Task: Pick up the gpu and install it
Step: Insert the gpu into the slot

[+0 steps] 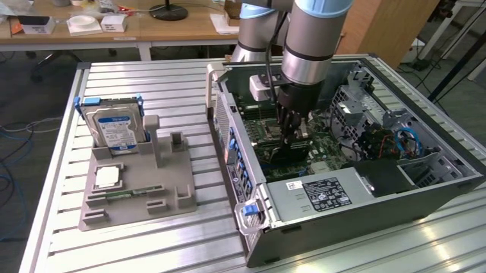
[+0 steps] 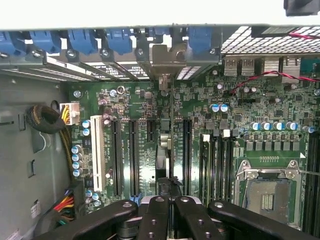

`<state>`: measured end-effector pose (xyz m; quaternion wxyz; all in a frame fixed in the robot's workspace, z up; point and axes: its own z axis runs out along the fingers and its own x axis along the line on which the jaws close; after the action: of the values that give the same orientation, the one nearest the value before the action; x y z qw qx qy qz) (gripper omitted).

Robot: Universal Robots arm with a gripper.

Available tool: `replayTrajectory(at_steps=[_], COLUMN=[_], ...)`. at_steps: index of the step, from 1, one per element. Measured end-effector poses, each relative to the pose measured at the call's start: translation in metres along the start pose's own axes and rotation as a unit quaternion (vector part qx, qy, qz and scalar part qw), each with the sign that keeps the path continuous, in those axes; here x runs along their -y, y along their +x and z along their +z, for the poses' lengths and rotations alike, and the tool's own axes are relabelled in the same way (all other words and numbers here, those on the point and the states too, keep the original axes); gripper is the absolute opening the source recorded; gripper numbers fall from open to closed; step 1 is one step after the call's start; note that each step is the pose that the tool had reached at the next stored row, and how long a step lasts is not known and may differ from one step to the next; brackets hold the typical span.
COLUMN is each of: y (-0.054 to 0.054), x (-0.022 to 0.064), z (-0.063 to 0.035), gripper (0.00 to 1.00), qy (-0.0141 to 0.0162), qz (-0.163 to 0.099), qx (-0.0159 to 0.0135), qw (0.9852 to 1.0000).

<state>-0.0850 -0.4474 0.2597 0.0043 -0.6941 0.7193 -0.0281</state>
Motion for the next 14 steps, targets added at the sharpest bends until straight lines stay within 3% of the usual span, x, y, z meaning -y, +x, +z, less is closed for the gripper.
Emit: replayTrajectory(at_steps=[3,4,8,14], y=[0.000,-0.001,0.000,0.001], x=[0.0001,0.0002,0.0008,0.0008], z=[-0.0005,-0.0029,-0.0189,-0.0193], gripper=[0.11,0.11,0.11,0.11], qy=[0.0001,0.0008,0.0006,0.0004], qz=[0.000,0.000,0.000,0.000], qx=[0.0000,0.0019,0.0007,0.0006], qw=[1.0000,1.0000,1.0000,1.0000])
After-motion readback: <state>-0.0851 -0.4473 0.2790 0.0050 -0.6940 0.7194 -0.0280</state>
